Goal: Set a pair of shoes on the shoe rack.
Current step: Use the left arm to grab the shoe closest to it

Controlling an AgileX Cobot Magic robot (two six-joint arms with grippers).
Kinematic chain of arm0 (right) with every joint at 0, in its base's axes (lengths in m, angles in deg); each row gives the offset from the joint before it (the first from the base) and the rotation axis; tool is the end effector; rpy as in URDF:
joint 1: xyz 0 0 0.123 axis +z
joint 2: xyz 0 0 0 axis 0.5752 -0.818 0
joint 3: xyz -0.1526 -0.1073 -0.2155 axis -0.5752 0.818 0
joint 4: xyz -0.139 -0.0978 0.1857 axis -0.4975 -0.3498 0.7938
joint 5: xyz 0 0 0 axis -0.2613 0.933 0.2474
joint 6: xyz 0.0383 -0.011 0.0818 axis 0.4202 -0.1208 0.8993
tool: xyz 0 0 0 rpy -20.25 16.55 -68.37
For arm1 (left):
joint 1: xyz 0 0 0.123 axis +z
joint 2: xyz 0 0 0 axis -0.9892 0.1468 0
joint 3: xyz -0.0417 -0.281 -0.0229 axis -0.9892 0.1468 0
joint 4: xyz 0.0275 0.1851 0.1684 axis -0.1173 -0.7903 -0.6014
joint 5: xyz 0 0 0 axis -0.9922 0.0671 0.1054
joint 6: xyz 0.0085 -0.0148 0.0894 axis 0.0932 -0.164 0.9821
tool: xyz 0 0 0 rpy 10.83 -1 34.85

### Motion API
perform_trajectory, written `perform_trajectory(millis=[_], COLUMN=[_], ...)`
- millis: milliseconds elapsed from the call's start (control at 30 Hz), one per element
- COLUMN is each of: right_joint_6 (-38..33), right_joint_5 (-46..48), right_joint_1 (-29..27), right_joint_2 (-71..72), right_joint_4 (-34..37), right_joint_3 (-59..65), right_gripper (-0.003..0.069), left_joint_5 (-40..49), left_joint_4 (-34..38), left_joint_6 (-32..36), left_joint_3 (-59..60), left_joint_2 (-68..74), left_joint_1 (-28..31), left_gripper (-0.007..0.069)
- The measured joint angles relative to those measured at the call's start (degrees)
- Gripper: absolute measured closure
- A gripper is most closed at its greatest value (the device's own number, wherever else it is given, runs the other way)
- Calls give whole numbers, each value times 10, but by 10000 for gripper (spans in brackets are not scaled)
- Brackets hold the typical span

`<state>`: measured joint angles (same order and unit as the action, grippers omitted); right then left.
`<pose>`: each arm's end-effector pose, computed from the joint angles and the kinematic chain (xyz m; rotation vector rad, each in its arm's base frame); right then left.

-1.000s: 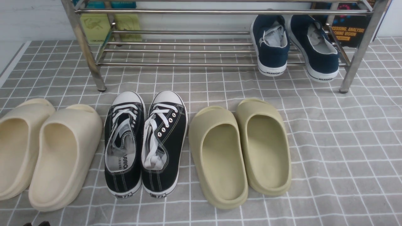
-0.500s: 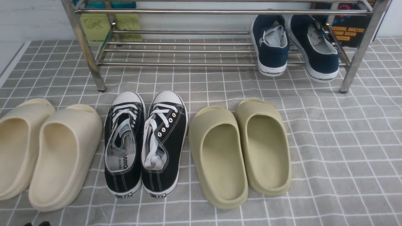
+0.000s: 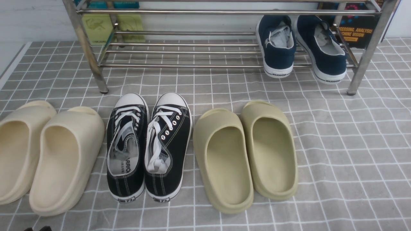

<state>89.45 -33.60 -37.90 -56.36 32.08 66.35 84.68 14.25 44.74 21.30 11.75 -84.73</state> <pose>0.0518 0.0025 0.1730 0.2233 1.8799 0.1748 0.0516 -0.0070 0.1681 -0.1178 1.9009 -0.2241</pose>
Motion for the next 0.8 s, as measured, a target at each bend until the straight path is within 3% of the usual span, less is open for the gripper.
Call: perform_trajectory(millis=[333, 467, 633, 800], right_joint_6=[0, 0, 0, 0], right_joint_5=[0, 0, 0, 0], right_joint_1=[0, 0, 0, 0], right_joint_2=[0, 0, 0, 0], right_joint_4=[-1, -1, -1, -1], right_joint_3=[0, 0, 0, 0], right_gripper=[483, 482, 474, 466], left_joint_5=[-33, -125, -315, -476], left_joint_4=[0, -2, -19, -12], left_joint_6=[0, 0, -1, -56], left_joint_3=[0, 0, 0, 0], left_joint_2=[0, 0, 0, 0], left_joint_1=[0, 0, 0, 0], left_gripper=[386, 386, 386, 386])
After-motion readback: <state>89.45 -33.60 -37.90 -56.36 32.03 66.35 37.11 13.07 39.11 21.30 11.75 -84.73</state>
